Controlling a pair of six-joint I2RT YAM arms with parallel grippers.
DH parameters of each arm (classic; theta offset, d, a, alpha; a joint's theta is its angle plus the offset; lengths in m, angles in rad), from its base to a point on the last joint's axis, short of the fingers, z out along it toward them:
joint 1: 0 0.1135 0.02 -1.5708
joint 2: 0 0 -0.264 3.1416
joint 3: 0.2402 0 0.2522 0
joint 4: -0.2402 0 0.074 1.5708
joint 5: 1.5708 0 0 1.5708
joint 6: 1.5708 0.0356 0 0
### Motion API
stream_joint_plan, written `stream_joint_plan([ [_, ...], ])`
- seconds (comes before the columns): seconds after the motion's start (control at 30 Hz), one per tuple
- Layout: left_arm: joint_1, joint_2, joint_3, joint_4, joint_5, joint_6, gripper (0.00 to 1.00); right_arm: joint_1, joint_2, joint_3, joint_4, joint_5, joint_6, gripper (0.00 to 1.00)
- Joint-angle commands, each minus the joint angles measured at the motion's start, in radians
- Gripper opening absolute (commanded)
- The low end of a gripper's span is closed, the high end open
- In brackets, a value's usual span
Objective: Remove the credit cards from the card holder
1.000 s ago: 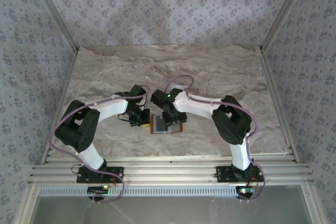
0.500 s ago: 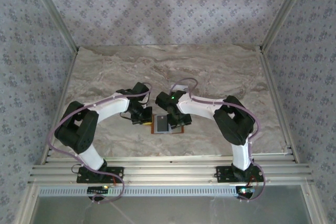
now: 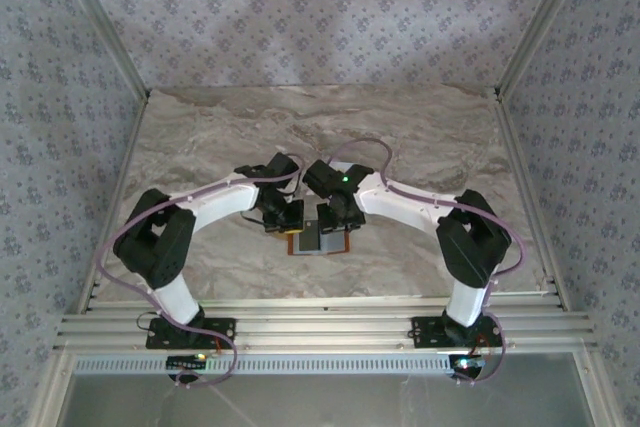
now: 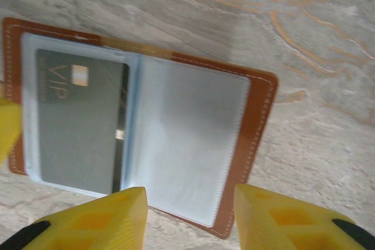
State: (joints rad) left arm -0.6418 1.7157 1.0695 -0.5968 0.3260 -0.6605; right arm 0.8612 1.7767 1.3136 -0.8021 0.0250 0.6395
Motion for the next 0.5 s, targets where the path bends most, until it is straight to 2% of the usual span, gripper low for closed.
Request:
stream_joint_plan([
  [0.0, -0.005, 0.020, 0.007, 0.015, 0.024, -0.019, 0.07, -0.018, -0.028, -0.039, 0.096, -0.120, 0.002, 0.40],
  [0.1, -0.006, 0.037, 0.004, 0.030, 0.039, -0.026, 0.07, -0.037, -0.032, -0.089, 0.211, -0.222, 0.044, 0.36],
  [0.23, -0.007, 0.043, -0.019, 0.063, 0.059, -0.039, 0.07, -0.066, -0.026, -0.174, 0.372, -0.345, 0.100, 0.25],
  [0.33, -0.006, 0.048, -0.025, 0.053, 0.046, -0.035, 0.07, -0.084, -0.010, -0.204, 0.441, -0.402, 0.121, 0.19],
  [0.47, -0.006, 0.047, -0.035, 0.047, 0.037, -0.030, 0.07, -0.093, 0.011, -0.220, 0.471, -0.423, 0.125, 0.17],
])
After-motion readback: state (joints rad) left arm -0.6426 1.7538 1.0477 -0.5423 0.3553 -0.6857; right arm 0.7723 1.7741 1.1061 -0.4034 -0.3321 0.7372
